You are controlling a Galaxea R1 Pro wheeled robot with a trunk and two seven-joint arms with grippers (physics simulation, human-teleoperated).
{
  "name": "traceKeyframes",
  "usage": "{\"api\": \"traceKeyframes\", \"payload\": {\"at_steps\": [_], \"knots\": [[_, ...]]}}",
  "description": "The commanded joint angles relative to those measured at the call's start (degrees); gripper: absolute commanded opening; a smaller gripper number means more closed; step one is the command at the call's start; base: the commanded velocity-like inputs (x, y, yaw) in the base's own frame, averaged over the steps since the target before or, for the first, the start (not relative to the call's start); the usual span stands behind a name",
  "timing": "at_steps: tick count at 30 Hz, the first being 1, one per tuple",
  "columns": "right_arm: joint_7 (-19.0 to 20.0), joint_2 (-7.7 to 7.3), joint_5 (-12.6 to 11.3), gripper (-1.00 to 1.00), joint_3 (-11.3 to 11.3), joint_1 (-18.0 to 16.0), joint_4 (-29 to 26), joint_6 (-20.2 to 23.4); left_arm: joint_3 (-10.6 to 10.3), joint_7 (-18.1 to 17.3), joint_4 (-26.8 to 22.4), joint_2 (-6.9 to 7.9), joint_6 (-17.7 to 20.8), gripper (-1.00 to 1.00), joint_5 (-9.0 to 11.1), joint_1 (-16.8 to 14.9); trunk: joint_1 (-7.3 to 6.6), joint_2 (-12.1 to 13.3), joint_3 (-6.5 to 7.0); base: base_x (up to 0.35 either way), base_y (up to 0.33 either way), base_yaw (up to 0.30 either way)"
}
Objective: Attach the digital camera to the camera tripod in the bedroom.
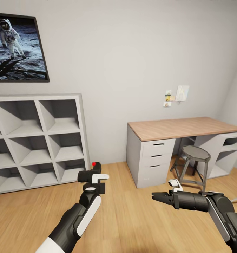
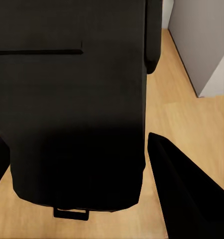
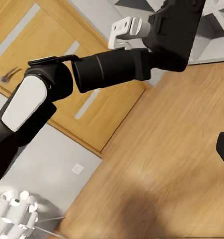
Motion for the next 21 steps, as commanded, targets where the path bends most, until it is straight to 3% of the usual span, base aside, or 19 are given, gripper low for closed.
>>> {"api": "traceKeyframes", "payload": {"at_steps": [1, 21], "knots": [[0.02, -0.02, -0.09, 1.0, 0.01, -0.03, 0.07, 0.41, -0.11, 0.49, -0.12, 0.01, 0.13, -1.0, 0.49, -0.06, -0.23, 0.38, 0.12, 0.0, 0.0, 0.0], [0.0, -0.09, 1.53, 1.0, -0.08, -0.03, 0.81, 0.4, -0.12, 0.46, -0.47, -0.01, 0.13, -1.0, 0.54, -0.06, -4.62, 8.4, 3.71, 0.0, 0.0, 0.0]]}}
